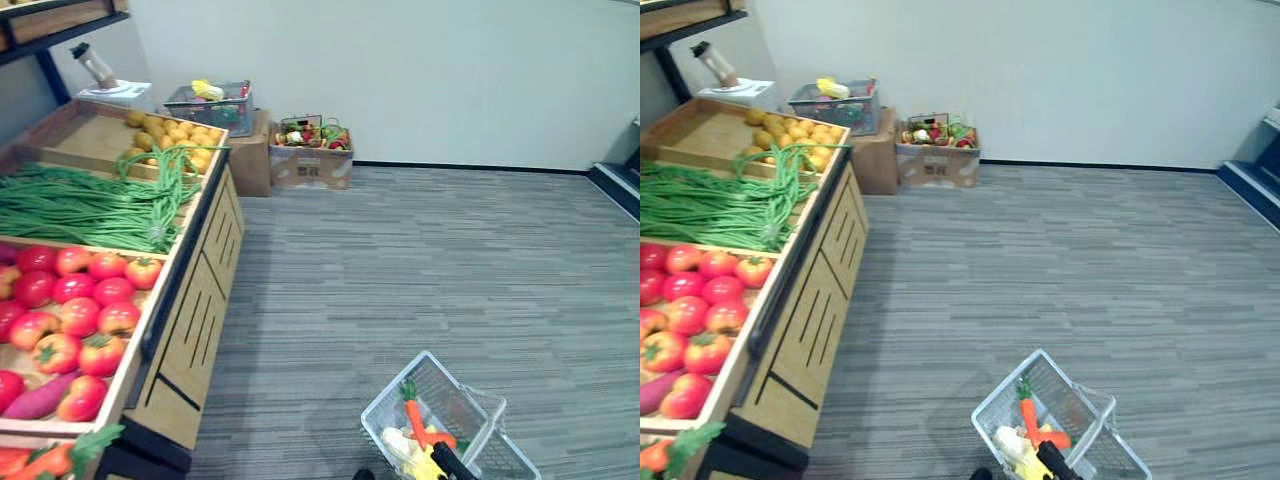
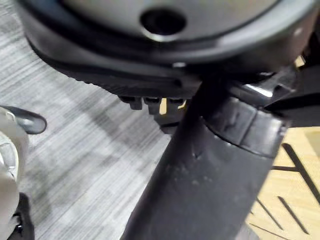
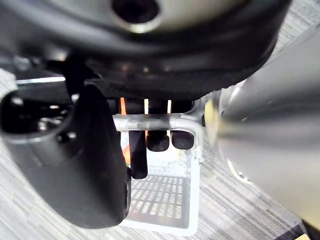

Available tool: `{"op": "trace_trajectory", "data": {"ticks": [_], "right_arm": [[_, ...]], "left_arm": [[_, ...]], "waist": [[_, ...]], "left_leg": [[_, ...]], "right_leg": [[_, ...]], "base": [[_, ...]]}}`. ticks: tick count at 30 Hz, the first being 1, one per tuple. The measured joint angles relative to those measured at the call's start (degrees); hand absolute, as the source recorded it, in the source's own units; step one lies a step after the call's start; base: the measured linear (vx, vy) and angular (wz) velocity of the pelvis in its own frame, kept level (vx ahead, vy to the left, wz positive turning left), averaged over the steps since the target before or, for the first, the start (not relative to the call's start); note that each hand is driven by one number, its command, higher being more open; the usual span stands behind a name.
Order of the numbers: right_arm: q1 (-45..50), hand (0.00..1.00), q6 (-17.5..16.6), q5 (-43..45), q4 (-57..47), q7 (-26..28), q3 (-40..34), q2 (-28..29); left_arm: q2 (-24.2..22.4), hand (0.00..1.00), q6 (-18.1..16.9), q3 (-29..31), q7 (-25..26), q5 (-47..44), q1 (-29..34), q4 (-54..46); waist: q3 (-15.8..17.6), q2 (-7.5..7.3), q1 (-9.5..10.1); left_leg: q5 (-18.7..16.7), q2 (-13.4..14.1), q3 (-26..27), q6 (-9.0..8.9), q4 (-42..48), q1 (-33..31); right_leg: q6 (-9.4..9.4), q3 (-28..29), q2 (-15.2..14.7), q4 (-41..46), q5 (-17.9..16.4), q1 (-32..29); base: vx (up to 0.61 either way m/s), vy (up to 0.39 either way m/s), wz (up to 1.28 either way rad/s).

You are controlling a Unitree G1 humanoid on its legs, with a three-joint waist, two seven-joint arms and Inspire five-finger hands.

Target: Pick vegetable in the basket

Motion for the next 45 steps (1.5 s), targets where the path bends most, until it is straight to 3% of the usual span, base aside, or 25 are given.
{"op": "trace_trajectory", "data": {"ticks": [4,6,7,8,10,11,12,13,14,15,16,17,19,23,27,30,34,36,37,39,42,43,44,45], "right_arm": [[0.1,0.00,1.2,-0.1,-0.1,-1.1,-0.1,-0.5],[0.0,0.00,2.3,-0.6,-0.3,-1.1,0.0,-0.7],[-0.1,0.00,3.0,-1.9,-0.2,-1.0,0.1,-1.0],[-0.3,0.00,3.9,-2.4,0.5,-1.0,0.3,-1.3],[-0.7,0.00,4.5,-2.5,2.2,-0.9,0.5,-1.5],[-0.6,0.00,4.9,-2.8,2.7,-0.8,0.7,-1.5],[-0.4,0.00,5.1,-3.4,2.8,-0.7,1.0,-1.8],[-0.5,0.00,4.9,-3.1,2.4,0.1,0.5,-2.7],[-1.1,0.00,4.0,-1.7,0.8,0.1,-1.0,-4.7],[-1.1,0.00,3.5,-1.8,3.1,-1.1,-1.4,-5.8],[-0.2,0.00,3.3,-2.3,3.8,-1.2,-1.1,-6.4],[0.4,0.00,3.3,-2.3,3.8,-0.8,-0.4,-6.3],[0.9,0.00,2.5,-2.2,3.9,-0.1,1.0,-6.1],[1.4,0.00,1.2,-2.1,4.2,0.7,0.8,-4.2],[1.5,0.00,1.9,-2.6,4.5,1.6,0.6,-3.7],[2.4,0.00,2.0,-2.2,4.9,1.3,-1.0,-2.8],[4.2,0.00,1.2,-2.2,4.9,1.0,-1.7,-2.8],[4.2,0.00,0.8,-0.8,4.2,0.9,-3.9,-2.4],[4.4,0.00,0.8,0.1,4.1,1.0,-4.4,-1.9],[4.7,0.00,0.7,0.1,4.3,1.1,-4.5,-0.8],[4.5,0.00,0.5,-0.3,4.4,1.8,-4.0,-0.8],[4.2,0.00,0.5,-1.5,4.4,2.7,-3.7,-0.8],[3.7,0.00,0.7,-2.5,4.5,3.5,-2.9,-0.8],[3.6,0.00,1.0,-2.7,4.6,3.8,-1.9,-0.8]], "left_arm": [[-1.7,1.00,0.7,0.1,-0.6,-0.2,-0.8,0.6],[-2.8,1.00,0.6,0.1,-1.4,-0.6,-1.1,1.6],[-3.3,1.00,0.0,0.4,-2.3,-2.6,-1.0,1.8],[-3.3,1.00,-0.7,0.4,-2.9,-3.2,-0.9,2.1],[-3.2,1.00,-2.0,0.3,-3.2,-4.7,-0.4,2.3],[-3.1,1.00,-3.0,0.4,-3.9,-5.5,0.3,2.3],[-3.4,1.00,-3.3,0.1,-4.3,-5.7,0.4,2.2],[-4.5,1.00,-3.9,0.1,-4.4,-5.7,0.4,2.3],[-6.1,1.00,-5.9,1.4,-5.1,-6.7,0.8,2.0],[-4.8,1.00,-5.3,1.2,-5.2,-6.7,-0.1,3.5],[-4.5,1.00,-5.4,0.3,-5.0,-6.4,0.1,3.8],[-4.5,1.00,-5.8,0.3,-4.9,-5.4,0.4,3.8],[-3.8,1.00,-5.8,0.2,-4.9,-4.4,0.9,4.8],[-3.8,1.00,-4.1,0.1,-5.2,-3.4,1.0,5.9],[-3.3,1.00,-4.1,-0.5,-5.7,-3.0,0.5,6.0],[-3.1,1.00,-4.2,-0.6,-6.5,-4.3,0.1,6.0],[-2.6,1.00,-4.2,-0.4,-6.5,-4.6,0.3,6.0],[-2.5,1.00,-4.2,-0.4,-6.7,-4.5,0.9,6.0],[-2.0,1.00,-4.2,-0.4,-6.7,-4.5,1.3,6.0],[-0.8,1.00,-4.2,-0.2,-6.7,-4.5,2.4,6.1],[-0.7,1.00,-4.1,0.6,-6.6,-4.7,2.6,6.1],[-0.6,1.00,-4.1,0.6,-6.6,-4.7,2.6,6.1],[-0.5,1.00,-4.1,0.5,-6.6,-4.7,2.4,6.0],[-0.2,1.00,-4.1,0.4,-6.6,-4.7,2.4,5.9]], "waist": [[0.0,-0.08,-0.67],[-0.1,-0.15,-0.53],[-0.2,-0.07,-0.02],[0.0,-0.29,0.66],[0.0,-1.18,0.99],[-0.1,-2.38,1.01],[-0.9,-0.44,1.64],[-1.2,1.48,1.48],[-0.7,0.52,-0.13],[-0.7,1.27,-0.36],[-1.2,2.05,-0.24],[-1.3,1.84,-0.09],[-1.5,0.95,0.19],[-1.8,0.14,0.28],[-2.6,-0.26,0.67],[-3.0,-0.65,0.55],[-4.0,-1.38,0.66],[-4.0,-1.54,0.58],[-3.9,-2.17,0.45],[-4.0,-3.04,0.01],[-4.1,-2.47,-0.19],[-4.3,-1.77,-0.10],[-4.3,-1.83,-0.13],[-4.5,-2.68,-0.22]], "left_leg": [[1.1,3.5,-0.1,-2.05,7.0,-1.7],[1.4,6.8,-2.1,-0.86,17.9,-6.1],[0.4,6.8,-8.3,0.08,22.5,-9.1],[-0.8,4.8,-14.9,-0.55,23.2,-11.2],[-1.9,2.3,-19.6,-0.84,20.8,-12.6],[-1.9,0.2,-21.0,-0.86,16.9,-13.6],[-1.2,-0.4,-23.1,0.19,10.0,-15.7],[-0.7,1.5,-24.1,0.71,7.5,-17.3],[2.8,1.3,-25.5,-5.48,9.4,-20.4],[1.9,0.8,-28.2,-5.39,9.4,-19.2],[1.9,0.7,-29.7,-5.38,7.0,-18.6],[2.9,0.6,-29.8,-4.34,4.3,-18.4],[4.4,-0.1,-29.8,-3.53,-0.4,-17.9],[5.0,-2.1,-29.9,-2.96,-5.2,-14.6],[7.7,-4.0,-30.1,0.43,-5.1,-14.4],[9.1,-5.7,-30.4,1.02,-3.9,-15.1],[7.4,-8.9,-32.6,3.69,-2.9,-15.8],[7.0,-10.0,-34.6,5.72,-2.2,-15.7],[6.6,-10.5,-35.9,6.30,-2.0,-15.3],[5.8,-10.4,-39.4,6.62,-1.9,-13.6],[5.0,-8.1,-42.5,6.00,-2.2,-13.2],[4.7,-5.8,-43.5,4.82,-2.2,-13.4],[4.2,-4.6,-44.3,3.48,-2.3,-13.7],[3.8,-4.8,-44.5,2.77,-2.2,-13.9]], "right_leg": [[-0.52,1.0,1.6,0.5,-3.4,0.2],[-0.64,2.3,3.4,-1.4,-3.8,1.2],[-0.60,3.8,5.0,-2.9,-3.8,2.1],[-0.26,5.5,6.3,-4.7,-3.5,3.5],[0.52,7.7,7.5,-7.2,-3.0,5.2],[1.48,9.2,8.3,-10.1,-2.4,6.6],[7.26,10.1,9.1,-9.9,-5.7,6.6],[4.19,11.1,8.6,-1.0,-8.6,3.2],[-1.75,18.1,2.1,13.8,-13.2,-1.7],[2.15,19.5,2.8,12.0,-15.6,0.6],[2.59,18.7,4.1,6.6,-13.4,3.4],[2.84,18.5,4.9,1.8,-11.2,5.4],[0.80,18.7,5.8,-3.4,-7.8,7.3],[1.00,20.0,6.4,-4.0,-7.8,10.3],[2.85,21.3,6.1,-3.1,-8.9,10.4],[6.89,21.0,3.6,1.5,-12.0,8.6],[9.11,20.0,-0.5,7.5,-13.5,7.1],[11.41,22.3,-3.1,21.6,-11.9,1.1],[10.44,23.1,-4.4,27.0,-11.2,-0.9],[10.32,25.9,-4.6,29.6,-11.8,-1.7],[10.15,28.5,-2.6,20.7,-12.4,-2.6],[10.57,31.2,0.6,12.1,-11.8,-3.1],[12.07,33.7,2.6,2.2,-9.3,-2.5],[12.93,34.8,2.7,-2.8,-6.6,-2.2]], "base": [[0.07,-0.212,-0.14],[0.07,-0.276,-0.38],[0.03,-0.225,-0.64],[0.03,-0.204,-0.74],[0.00,-0.147,-0.72],[-0.02,-0.193,-0.82],[-0.03,-0.139,-0.74],[-0.08,-0.118,-0.52],[-0.06,-0.112,-0.11],[-0.01,-0.151,0.18],[0.09,-0.189,0.32],[0.12,-0.130,0.19],[0.16,-0.107,-0.10],[0.16,-0.013,-0.17],[0.06,0.061,-0.23],[0.00,0.137,0.07],[0.01,0.202,0.34],[0.04,0.247,0.53],[0.05,0.194,0.67],[0.11,0.104,0.80],[0.16,-0.009,0.63],[0.30,-0.137,0.36],[0.32,-0.177,0.35],[0.31,-0.247,0.58]]}}
